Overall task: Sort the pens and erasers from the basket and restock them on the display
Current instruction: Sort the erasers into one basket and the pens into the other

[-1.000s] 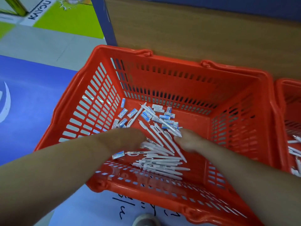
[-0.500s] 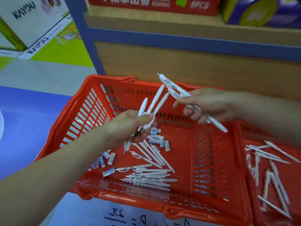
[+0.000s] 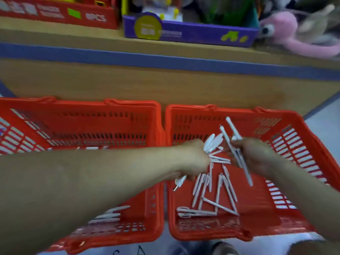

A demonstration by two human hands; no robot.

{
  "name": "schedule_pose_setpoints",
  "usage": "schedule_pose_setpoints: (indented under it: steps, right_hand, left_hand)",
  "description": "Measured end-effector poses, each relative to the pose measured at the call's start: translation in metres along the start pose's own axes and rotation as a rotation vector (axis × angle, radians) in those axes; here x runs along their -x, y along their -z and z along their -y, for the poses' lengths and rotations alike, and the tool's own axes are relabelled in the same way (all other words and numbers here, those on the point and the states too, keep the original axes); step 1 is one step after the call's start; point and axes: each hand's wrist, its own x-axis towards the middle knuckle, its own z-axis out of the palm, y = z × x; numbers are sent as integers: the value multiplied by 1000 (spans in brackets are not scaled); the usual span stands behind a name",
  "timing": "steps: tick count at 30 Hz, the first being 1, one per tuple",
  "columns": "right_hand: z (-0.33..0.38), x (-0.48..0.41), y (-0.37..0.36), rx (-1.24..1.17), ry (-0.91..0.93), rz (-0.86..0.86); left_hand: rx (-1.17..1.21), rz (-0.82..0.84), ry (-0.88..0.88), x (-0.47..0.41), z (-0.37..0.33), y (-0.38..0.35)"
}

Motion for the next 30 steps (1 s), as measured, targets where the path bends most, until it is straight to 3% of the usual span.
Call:
schedule_pose_setpoints:
  steps: [2,6,10,14,17,20,25,30]
  right_hand:
    - [-31,-15,7,-13,-63,-63]
    - [-68,-43,13,17,-58,-144]
    - [-80,-58,14,141,66,-206]
    - [-57,-47,10,181,282,-203]
    - [-7,-19,-6,67,417,-52]
    - [46,17,-38,138,525,176]
    - [82,62,-128,570,724,574]
    - [59,61,-228,1040,841,730]
  left_hand:
    - [-202,11,22,-17,-5,-24]
    - [-320,-65,57,-40,-1,-57]
    - [-298,-124,88,-54,9,-60]
    - [-195,-127,-78,-38,-4,-31]
    - [-53,-107,-165,-10,-16,15]
    - [-23,-186,-161,22,-5,67]
    - [-62,-396,-62,61,73,130]
    - [-295,-338,126,82,179,148]
